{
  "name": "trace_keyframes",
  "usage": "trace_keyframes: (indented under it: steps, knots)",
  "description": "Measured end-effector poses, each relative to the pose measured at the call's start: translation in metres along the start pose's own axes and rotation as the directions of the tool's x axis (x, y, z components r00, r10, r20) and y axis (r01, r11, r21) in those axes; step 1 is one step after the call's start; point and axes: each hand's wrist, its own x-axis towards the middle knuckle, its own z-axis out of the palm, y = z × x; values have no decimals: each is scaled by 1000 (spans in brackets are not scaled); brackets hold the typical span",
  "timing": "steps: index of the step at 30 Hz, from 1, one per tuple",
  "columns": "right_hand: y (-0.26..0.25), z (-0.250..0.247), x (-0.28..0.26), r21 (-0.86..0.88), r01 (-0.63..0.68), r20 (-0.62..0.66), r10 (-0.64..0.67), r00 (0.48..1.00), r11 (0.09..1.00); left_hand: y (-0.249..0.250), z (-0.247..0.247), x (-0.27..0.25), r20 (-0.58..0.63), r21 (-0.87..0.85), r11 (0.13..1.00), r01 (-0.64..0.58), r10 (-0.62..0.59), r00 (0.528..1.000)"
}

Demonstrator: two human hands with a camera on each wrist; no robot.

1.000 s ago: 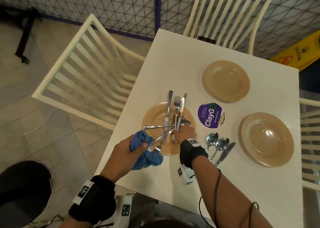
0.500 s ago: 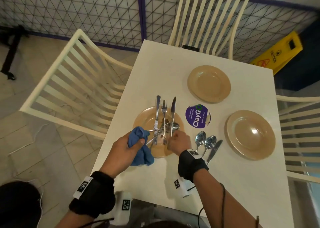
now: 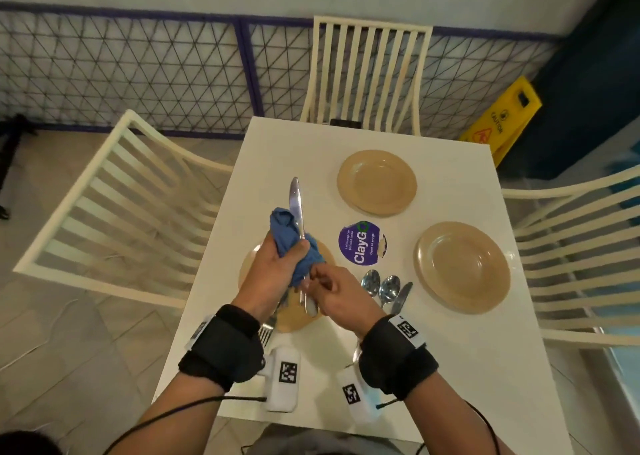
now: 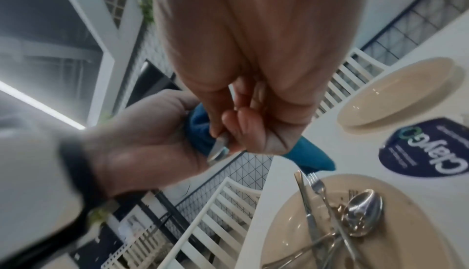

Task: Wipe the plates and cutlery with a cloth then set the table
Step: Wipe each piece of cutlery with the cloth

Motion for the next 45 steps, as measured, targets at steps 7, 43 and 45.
trace_keyframes:
  steps: [7, 43, 45]
  knots:
    - [-3, -10, -45, -152, 66, 89, -53, 995, 986, 53, 0, 40, -193, -103, 986, -134, 112, 975]
    - [-14, -69, -64, 219, -75, 118, 49, 992, 973, 27, 78, -15, -146, -20, 989, -143, 139, 980]
    - [-9, -69, -53, 211, -71, 85, 54, 995, 975, 9, 82, -26, -124, 13, 993, -121, 122, 985]
